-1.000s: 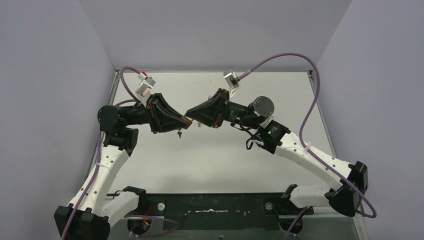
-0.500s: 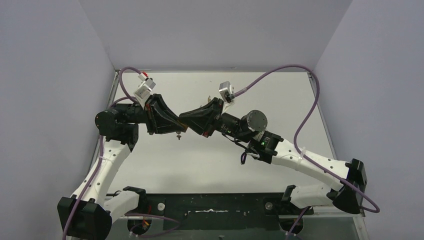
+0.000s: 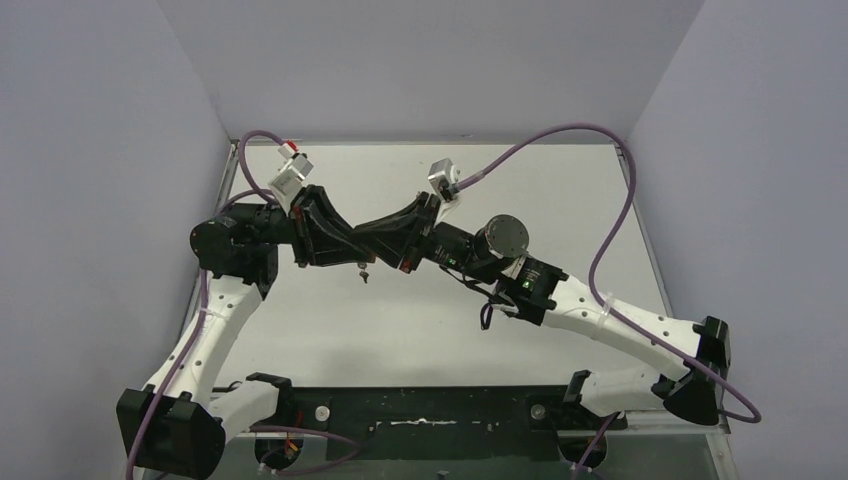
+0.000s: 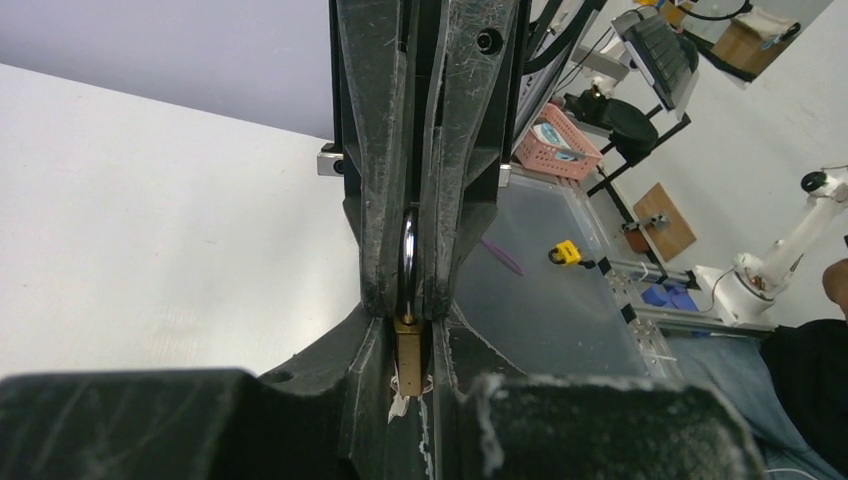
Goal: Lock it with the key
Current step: Lock the lock.
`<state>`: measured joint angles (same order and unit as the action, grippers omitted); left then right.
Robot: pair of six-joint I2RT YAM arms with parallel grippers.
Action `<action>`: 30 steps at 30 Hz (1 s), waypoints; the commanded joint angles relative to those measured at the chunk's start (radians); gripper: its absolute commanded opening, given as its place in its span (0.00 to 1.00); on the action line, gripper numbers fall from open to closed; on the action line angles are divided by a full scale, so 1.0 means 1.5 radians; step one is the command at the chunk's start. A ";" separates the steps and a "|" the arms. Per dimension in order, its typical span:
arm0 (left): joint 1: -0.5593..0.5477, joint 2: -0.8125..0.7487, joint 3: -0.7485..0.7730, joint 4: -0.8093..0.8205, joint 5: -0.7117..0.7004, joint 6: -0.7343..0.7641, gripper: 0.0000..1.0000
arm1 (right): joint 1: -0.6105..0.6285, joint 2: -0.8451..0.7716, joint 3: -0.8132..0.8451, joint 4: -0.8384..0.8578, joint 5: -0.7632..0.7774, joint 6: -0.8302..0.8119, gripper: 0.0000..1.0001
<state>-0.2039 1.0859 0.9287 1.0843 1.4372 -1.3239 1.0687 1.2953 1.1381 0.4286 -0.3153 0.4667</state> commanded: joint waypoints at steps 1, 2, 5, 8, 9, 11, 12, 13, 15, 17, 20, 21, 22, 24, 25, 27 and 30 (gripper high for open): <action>0.007 -0.023 0.066 0.011 -0.236 0.009 0.00 | 0.022 -0.005 -0.013 -0.356 -0.029 -0.046 0.00; 0.009 -0.026 0.062 0.000 -0.231 0.016 0.00 | 0.016 -0.019 -0.004 -0.373 -0.006 -0.052 0.00; 0.011 -0.030 0.047 -0.030 -0.229 0.042 0.19 | 0.003 -0.057 0.022 -0.415 0.053 -0.067 0.00; 0.010 -0.036 0.016 -0.042 -0.249 0.060 0.41 | -0.001 -0.075 0.053 -0.451 0.103 -0.079 0.00; 0.007 -0.035 0.008 -0.037 -0.255 0.060 0.44 | -0.003 -0.077 0.061 -0.458 0.110 -0.082 0.00; 0.002 -0.031 -0.008 -0.021 -0.260 0.054 0.55 | -0.005 -0.079 0.072 -0.466 0.115 -0.084 0.00; 0.000 -0.030 -0.012 -0.018 -0.261 0.053 0.58 | -0.007 -0.079 0.075 -0.469 0.119 -0.084 0.00; -0.001 -0.028 -0.016 -0.017 -0.261 0.053 0.60 | -0.007 -0.080 0.077 -0.471 0.125 -0.084 0.00; -0.006 -0.027 -0.024 -0.025 -0.259 0.063 0.62 | -0.008 -0.084 0.080 -0.469 0.140 -0.082 0.00; -0.020 -0.028 -0.039 -0.055 -0.257 0.104 0.63 | -0.008 -0.092 0.083 -0.465 0.161 -0.079 0.00; -0.049 -0.035 -0.075 -0.144 -0.259 0.200 0.64 | -0.012 -0.116 0.080 -0.442 0.200 -0.070 0.00; -0.060 -0.036 -0.087 -0.171 -0.263 0.227 0.64 | -0.015 -0.125 0.079 -0.430 0.207 -0.068 0.00; -0.070 -0.038 -0.099 -0.183 -0.267 0.246 0.64 | -0.018 -0.132 0.081 -0.424 0.217 -0.066 0.00; -0.087 -0.036 -0.121 -0.180 -0.276 0.261 0.64 | -0.027 -0.143 0.089 -0.414 0.227 -0.065 0.00; -0.093 -0.032 -0.127 -0.165 -0.277 0.262 0.64 | -0.031 -0.145 0.096 -0.412 0.226 -0.066 0.00; -0.104 -0.021 -0.133 -0.151 -0.275 0.261 0.65 | -0.036 -0.147 0.109 -0.405 0.219 -0.070 0.00; -0.119 -0.001 -0.129 -0.121 -0.269 0.248 0.65 | -0.041 -0.142 0.127 -0.403 0.225 -0.076 0.00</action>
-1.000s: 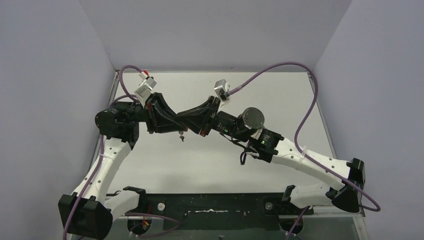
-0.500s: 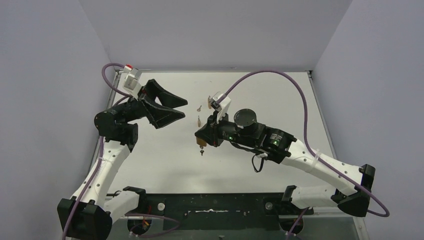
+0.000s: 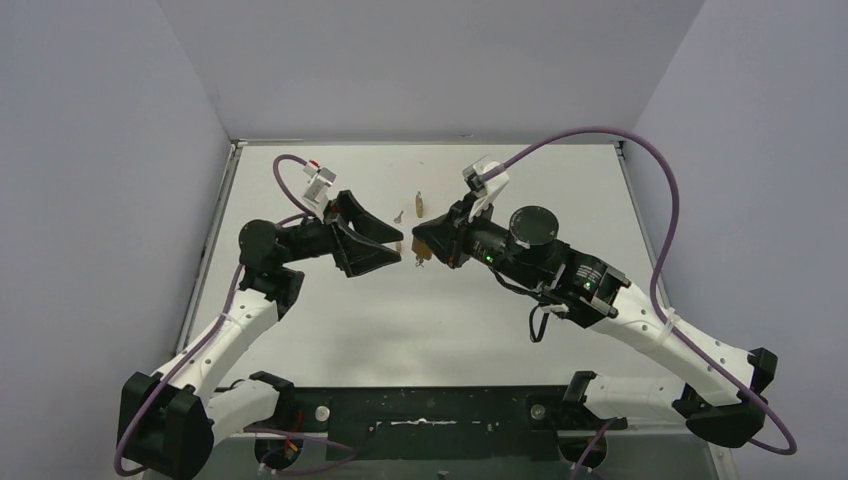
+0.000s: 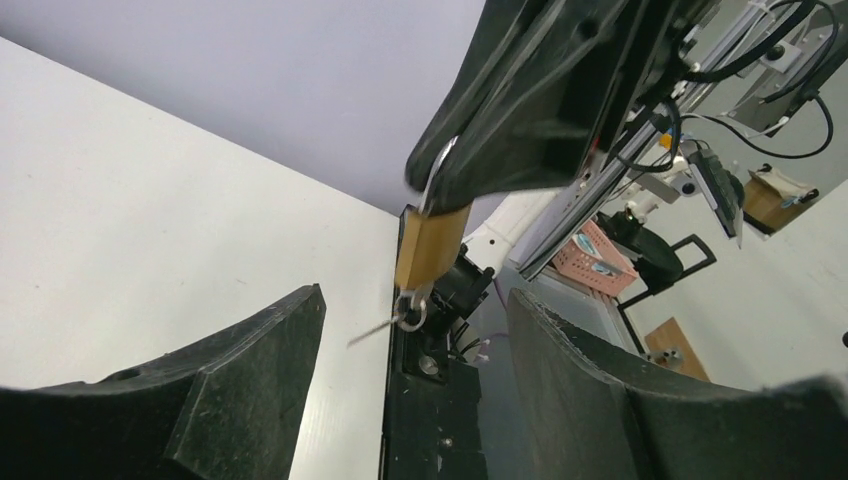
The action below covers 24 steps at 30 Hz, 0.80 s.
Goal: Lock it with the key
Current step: Lock the lock.
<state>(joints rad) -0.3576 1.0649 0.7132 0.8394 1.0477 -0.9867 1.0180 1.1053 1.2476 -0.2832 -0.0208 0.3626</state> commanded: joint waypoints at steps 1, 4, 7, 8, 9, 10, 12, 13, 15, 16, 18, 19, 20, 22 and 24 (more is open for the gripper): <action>-0.021 0.020 0.018 0.046 -0.009 0.020 0.65 | -0.008 -0.015 0.056 0.076 0.031 -0.006 0.00; -0.035 0.031 0.023 0.054 -0.008 0.025 0.66 | -0.010 -0.009 0.063 0.088 0.022 0.000 0.00; -0.050 0.038 0.027 0.061 -0.009 0.033 0.66 | -0.011 0.000 0.071 0.093 0.019 0.003 0.00; -0.055 0.040 0.028 0.068 -0.012 0.034 0.66 | -0.010 0.001 0.072 0.096 0.019 0.005 0.00; -0.057 0.040 0.028 0.073 -0.018 0.035 0.66 | -0.011 0.003 0.073 0.098 0.019 0.006 0.00; -0.061 0.042 0.029 0.080 -0.021 0.034 0.66 | -0.010 0.005 0.075 0.100 0.002 0.007 0.00; -0.068 0.046 0.034 0.092 -0.026 0.031 0.67 | -0.011 0.008 0.075 0.102 -0.003 0.009 0.00; -0.071 0.049 0.038 0.094 -0.028 0.030 0.67 | -0.011 0.009 0.077 0.103 -0.005 0.009 0.00; -0.079 0.056 0.044 0.095 -0.032 0.032 0.67 | -0.010 0.010 0.077 0.104 -0.008 0.011 0.00; -0.085 0.062 0.048 0.095 -0.034 0.033 0.67 | -0.011 0.011 0.077 0.105 -0.010 0.012 0.00; -0.096 0.071 0.055 0.096 -0.039 0.038 0.67 | -0.011 0.012 0.077 0.106 -0.012 0.013 0.00; -0.102 0.075 0.057 0.096 -0.042 0.041 0.66 | -0.010 0.012 0.078 0.107 -0.012 0.013 0.00; -0.107 0.079 0.057 0.096 -0.044 0.044 0.64 | -0.011 0.011 0.078 0.106 -0.012 0.014 0.00; -0.115 0.088 0.060 0.096 -0.043 0.047 0.40 | -0.011 0.009 0.079 0.106 -0.011 0.013 0.00; -0.116 0.095 0.060 0.104 -0.038 0.041 0.03 | -0.011 0.006 0.078 0.105 -0.008 0.013 0.00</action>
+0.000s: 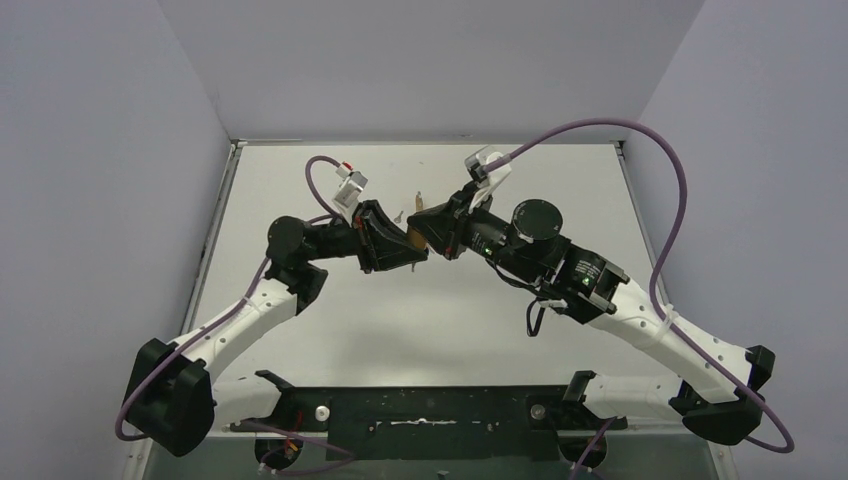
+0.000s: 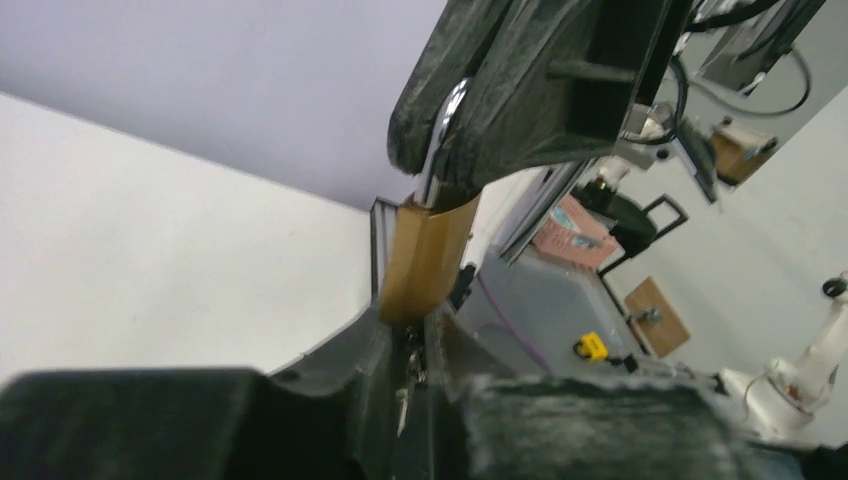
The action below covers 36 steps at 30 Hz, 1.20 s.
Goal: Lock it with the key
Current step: Lock the lock, then place the key at the center of the board.
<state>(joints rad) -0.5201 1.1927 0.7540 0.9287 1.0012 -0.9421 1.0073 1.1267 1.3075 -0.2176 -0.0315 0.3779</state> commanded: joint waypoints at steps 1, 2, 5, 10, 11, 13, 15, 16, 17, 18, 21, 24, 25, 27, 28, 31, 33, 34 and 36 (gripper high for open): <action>-0.008 0.012 0.030 0.050 -0.008 0.008 0.00 | -0.005 -0.009 0.040 0.059 0.001 0.000 0.00; -0.008 0.013 0.026 0.054 -0.007 0.006 0.00 | -0.006 -0.010 0.042 0.057 0.003 -0.002 0.00; -0.008 0.011 0.016 0.055 -0.001 0.005 0.00 | -0.013 -0.015 0.050 0.047 0.011 -0.012 0.00; -0.008 0.010 -0.011 0.054 0.004 0.005 0.00 | -0.047 -0.031 0.061 0.048 0.019 -0.028 0.00; -0.009 0.010 -0.019 0.055 0.005 0.006 0.00 | -0.055 -0.034 0.063 0.052 0.019 -0.030 0.00; -0.011 0.014 -0.041 0.059 0.005 0.005 0.00 | -0.068 -0.037 0.064 0.063 0.019 -0.036 0.00; -0.015 0.022 -0.060 0.059 0.013 0.005 0.00 | -0.081 -0.037 0.061 0.074 0.039 -0.038 0.00; -0.018 0.027 -0.069 0.060 0.019 0.004 0.00 | -0.085 -0.037 0.058 0.080 0.042 -0.039 0.00; -0.021 0.032 -0.077 0.060 0.024 0.002 0.00 | -0.091 -0.038 0.053 0.086 0.046 -0.038 0.00; -0.024 0.037 -0.087 0.062 0.027 0.000 0.00 | -0.095 -0.039 0.045 0.094 0.053 -0.037 0.00; -0.020 0.032 -0.113 0.004 0.003 0.025 0.00 | -0.097 -0.045 0.011 0.116 0.079 -0.036 0.00; -0.019 -0.021 -0.118 -0.204 -0.107 0.150 0.00 | -0.096 -0.052 -0.041 0.134 0.127 -0.028 0.00; -0.023 -0.046 -0.113 -0.299 -0.174 0.204 0.00 | -0.094 -0.054 -0.063 0.139 0.142 -0.021 0.00; -0.037 -0.090 -0.105 -0.441 -0.338 0.278 0.00 | -0.087 -0.055 -0.106 0.155 0.183 -0.012 0.00; -0.044 -0.108 -0.106 -0.487 -0.423 0.294 0.00 | -0.080 -0.053 -0.129 0.166 0.207 -0.010 0.00; -0.059 -0.142 -0.136 -0.510 -0.591 0.305 0.00 | -0.045 -0.042 -0.193 0.198 0.292 -0.012 0.00; -0.077 -0.145 -0.155 -0.512 -0.678 0.306 0.00 | -0.017 -0.024 -0.234 0.232 0.347 -0.017 0.00; -0.086 -0.137 -0.159 -0.514 -0.712 0.309 0.00 | -0.005 -0.013 -0.249 0.248 0.370 -0.019 0.00; -0.110 -0.109 -0.157 -0.534 -0.800 0.306 0.00 | 0.013 0.025 -0.268 0.268 0.410 -0.011 0.00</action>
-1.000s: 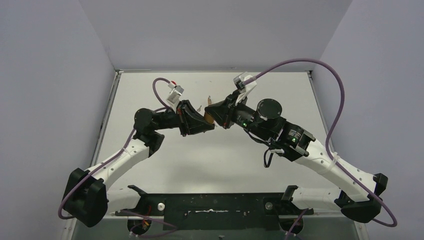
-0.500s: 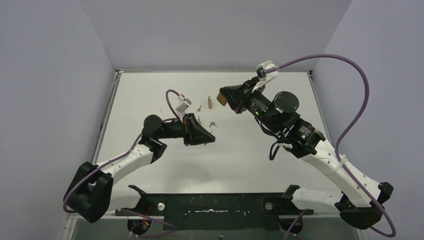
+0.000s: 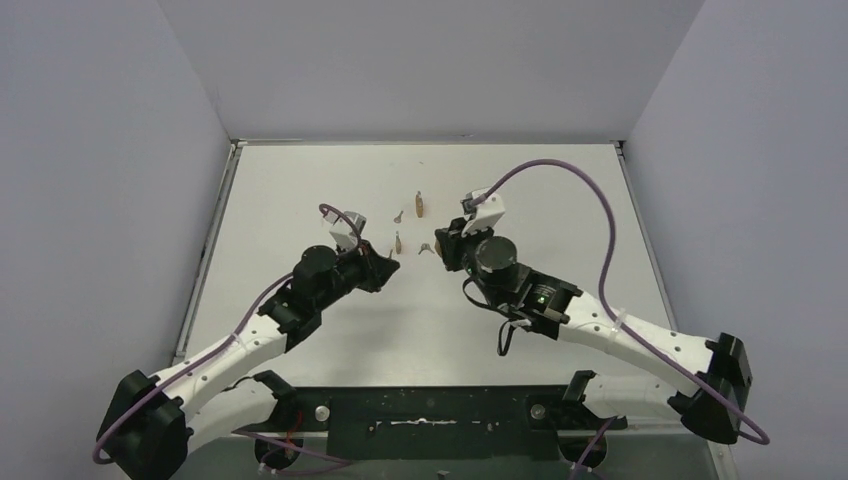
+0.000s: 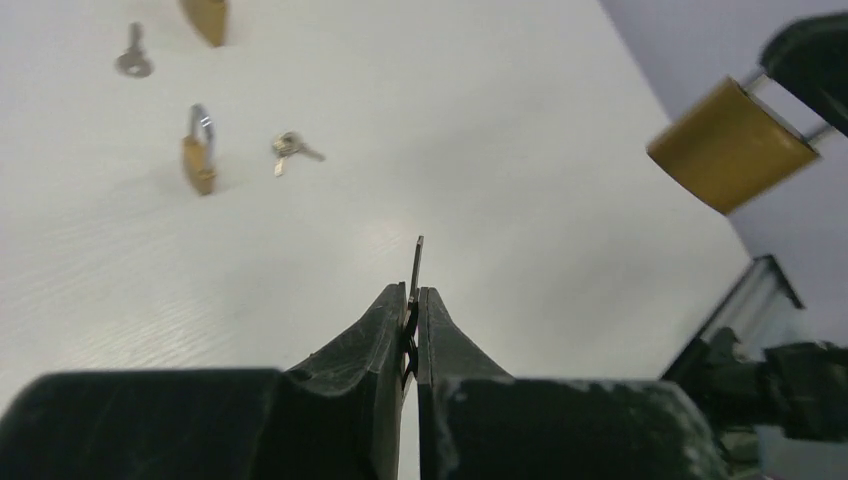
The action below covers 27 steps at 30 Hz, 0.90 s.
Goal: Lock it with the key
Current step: Place the key at the center of the board.
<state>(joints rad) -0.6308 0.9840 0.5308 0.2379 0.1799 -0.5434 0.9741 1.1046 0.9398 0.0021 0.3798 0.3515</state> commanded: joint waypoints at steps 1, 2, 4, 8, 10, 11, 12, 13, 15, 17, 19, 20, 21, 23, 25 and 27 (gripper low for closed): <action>-0.050 0.049 -0.004 -0.083 -0.287 0.035 0.00 | 0.042 0.056 -0.028 0.123 0.155 0.018 0.00; -0.067 0.070 0.006 -0.095 -0.326 0.031 0.00 | 0.046 0.073 -0.033 0.128 0.174 0.031 0.00; -0.103 0.125 0.028 -0.119 -0.401 0.014 0.00 | 0.052 0.101 -0.044 0.138 0.208 0.058 0.00; -0.156 0.230 0.086 -0.157 -0.493 -0.042 0.00 | 0.063 0.156 -0.081 0.204 0.276 0.093 0.00; -0.161 0.273 0.109 -0.158 -0.494 -0.070 0.00 | 0.065 0.187 -0.111 0.270 0.284 0.097 0.00; -0.162 0.290 0.113 -0.157 -0.490 -0.083 0.00 | 0.064 0.203 -0.127 0.314 0.276 0.095 0.00; -0.163 0.302 0.116 -0.150 -0.483 -0.094 0.00 | 0.061 0.224 -0.141 0.355 0.264 0.089 0.00; -0.162 0.312 0.116 -0.140 -0.478 -0.104 0.00 | 0.059 0.244 -0.151 0.390 0.252 0.087 0.00; -0.163 0.324 0.119 -0.128 -0.464 -0.119 0.00 | 0.055 0.286 -0.158 0.441 0.231 0.078 0.00; -0.162 0.331 0.123 -0.124 -0.452 -0.134 0.00 | 0.048 0.326 -0.163 0.493 0.205 0.063 0.00; -0.161 0.336 0.124 -0.116 -0.439 -0.147 0.00 | 0.037 0.364 -0.165 0.536 0.176 0.049 0.00; -0.159 0.339 0.122 -0.107 -0.430 -0.149 0.00 | 0.030 0.383 -0.164 0.552 0.160 0.046 0.00; -0.158 0.340 0.119 -0.098 -0.424 -0.154 0.00 | 0.020 0.400 -0.164 0.566 0.145 0.045 0.00; -0.150 0.348 0.109 -0.070 -0.404 -0.163 0.00 | 0.006 0.430 -0.164 0.589 0.120 0.045 0.00; -0.138 0.357 0.093 -0.038 -0.374 -0.173 0.00 | -0.005 0.451 -0.162 0.601 0.106 0.045 0.00; -0.121 0.367 0.081 -0.006 -0.347 -0.180 0.00 | -0.013 0.467 -0.160 0.604 0.098 0.044 0.00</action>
<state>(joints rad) -0.8532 1.5127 0.6682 0.0765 -0.4179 -0.7650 0.9802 1.7847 0.6865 0.7197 0.5598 0.4213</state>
